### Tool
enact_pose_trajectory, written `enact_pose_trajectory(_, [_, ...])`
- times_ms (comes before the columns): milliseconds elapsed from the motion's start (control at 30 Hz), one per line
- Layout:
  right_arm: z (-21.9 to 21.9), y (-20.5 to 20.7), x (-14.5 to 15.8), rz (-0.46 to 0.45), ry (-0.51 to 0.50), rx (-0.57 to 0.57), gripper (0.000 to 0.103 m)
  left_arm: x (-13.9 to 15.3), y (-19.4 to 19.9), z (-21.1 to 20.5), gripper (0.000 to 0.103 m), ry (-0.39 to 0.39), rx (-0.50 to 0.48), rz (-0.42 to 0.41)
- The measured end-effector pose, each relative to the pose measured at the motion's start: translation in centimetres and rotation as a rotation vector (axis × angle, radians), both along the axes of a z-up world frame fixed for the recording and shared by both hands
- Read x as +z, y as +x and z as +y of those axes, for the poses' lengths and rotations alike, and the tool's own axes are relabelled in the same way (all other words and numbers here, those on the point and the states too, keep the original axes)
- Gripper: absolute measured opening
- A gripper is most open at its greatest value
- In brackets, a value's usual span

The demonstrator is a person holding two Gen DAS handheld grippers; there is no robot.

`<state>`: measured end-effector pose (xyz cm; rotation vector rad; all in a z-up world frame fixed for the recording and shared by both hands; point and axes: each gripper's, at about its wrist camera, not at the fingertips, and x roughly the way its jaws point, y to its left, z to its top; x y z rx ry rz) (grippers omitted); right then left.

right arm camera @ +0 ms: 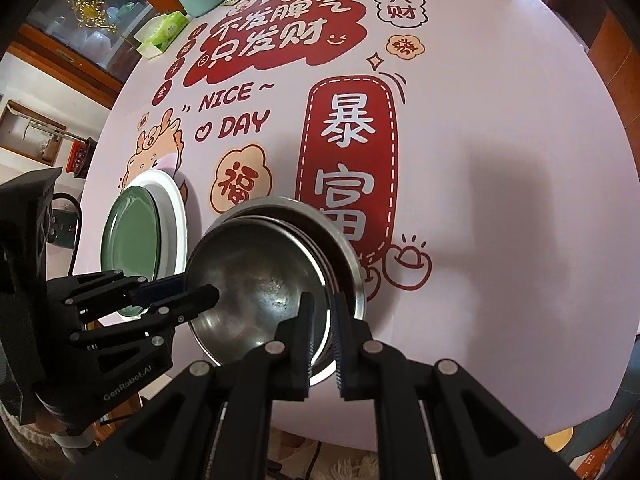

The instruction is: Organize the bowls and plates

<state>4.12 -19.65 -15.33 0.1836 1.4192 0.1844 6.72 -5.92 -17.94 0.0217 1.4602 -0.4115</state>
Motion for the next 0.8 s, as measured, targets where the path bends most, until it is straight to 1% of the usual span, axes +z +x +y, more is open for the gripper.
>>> enact_pose_trajectory(167, [0.2,-0.1,0.1,-0.001,-0.003,0.006,0.009,0.7,-0.3,-0.3,0.029,0.000,-0.008,-0.022])
enact_pose_trajectory(233, [0.2,-0.2,0.2,-0.002,-0.001,0.006,0.009,1.0,-0.4,-0.4,0.038,0.007,-0.011,-0.035])
enact_pose_trajectory(267, [0.2,-0.2,0.2,-0.003,-0.002,0.005,0.009,1.3,-0.5,-0.4,0.050,0.013,-0.009,-0.048])
enact_pose_trajectory(300, [0.2,-0.3,0.3,-0.005,-0.001,0.005,0.009,1.6,-0.6,-0.3,0.059,0.014,-0.005,-0.062])
enact_pose_trajectory(367, [0.2,-0.4,0.5,-0.010,0.001,0.006,0.009,2.3,-0.7,-0.2,0.061,0.002,-0.001,-0.084])
enact_pose_trajectory(467, [0.2,-0.5,1.0,-0.023,-0.002,0.006,0.009,3.3,-0.8,0.1,0.063,-0.019,0.008,-0.096])
enact_pose_trajectory(567, [0.1,-0.8,1.7,-0.041,0.002,0.003,0.009,4.3,-0.9,0.5,0.069,-0.034,0.029,-0.113])
enact_pose_trajectory(733, [0.0,-1.2,3.5,-0.086,0.008,-0.002,0.009,6.0,-1.0,0.9,0.070,-0.046,0.045,-0.154])
enact_pose_trajectory(800, [0.0,-1.4,4.5,-0.114,0.008,-0.002,0.009,7.0,-1.1,1.2,0.072,-0.054,0.047,-0.180])
